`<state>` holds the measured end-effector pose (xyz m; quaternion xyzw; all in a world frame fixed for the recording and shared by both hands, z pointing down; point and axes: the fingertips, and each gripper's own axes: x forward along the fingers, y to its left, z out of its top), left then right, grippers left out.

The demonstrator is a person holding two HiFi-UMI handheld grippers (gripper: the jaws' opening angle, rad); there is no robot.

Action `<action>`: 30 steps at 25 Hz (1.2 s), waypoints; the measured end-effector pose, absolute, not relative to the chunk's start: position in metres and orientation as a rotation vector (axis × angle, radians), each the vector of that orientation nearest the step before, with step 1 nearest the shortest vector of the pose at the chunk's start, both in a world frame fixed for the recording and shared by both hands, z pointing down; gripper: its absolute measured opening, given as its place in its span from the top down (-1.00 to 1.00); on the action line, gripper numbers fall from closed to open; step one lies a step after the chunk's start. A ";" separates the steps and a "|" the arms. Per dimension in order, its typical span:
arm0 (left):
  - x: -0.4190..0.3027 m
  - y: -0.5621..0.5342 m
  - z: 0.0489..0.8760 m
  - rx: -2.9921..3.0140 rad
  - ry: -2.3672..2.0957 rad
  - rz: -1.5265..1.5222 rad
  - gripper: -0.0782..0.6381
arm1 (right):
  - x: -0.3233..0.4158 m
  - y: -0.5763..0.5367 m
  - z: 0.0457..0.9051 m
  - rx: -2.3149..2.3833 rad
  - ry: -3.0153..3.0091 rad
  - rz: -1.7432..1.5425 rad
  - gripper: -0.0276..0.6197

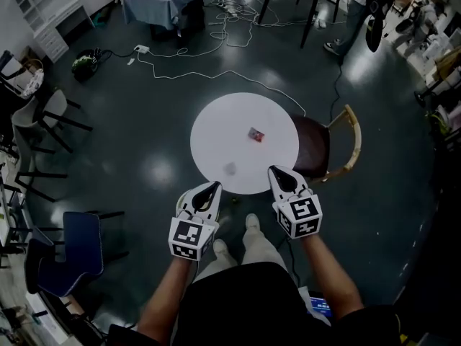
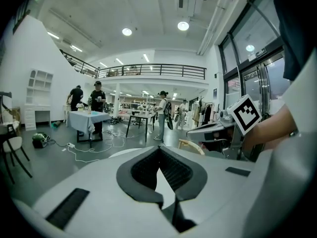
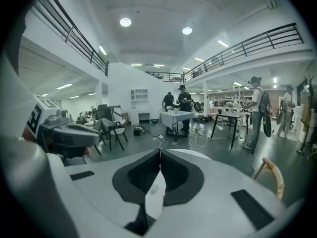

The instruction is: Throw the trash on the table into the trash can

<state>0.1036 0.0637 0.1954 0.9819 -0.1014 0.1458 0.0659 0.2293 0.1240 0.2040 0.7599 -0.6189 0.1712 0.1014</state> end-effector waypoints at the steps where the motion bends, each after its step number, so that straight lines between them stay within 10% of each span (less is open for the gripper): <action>1: 0.110 0.062 0.199 2.954 -0.313 0.444 0.76 | 0.236 0.121 0.210 2.230 -1.832 0.518 0.86; 30: 0.196 -0.003 0.362 2.652 -0.543 0.546 0.76 | 0.354 0.011 0.423 1.821 -1.827 0.731 0.85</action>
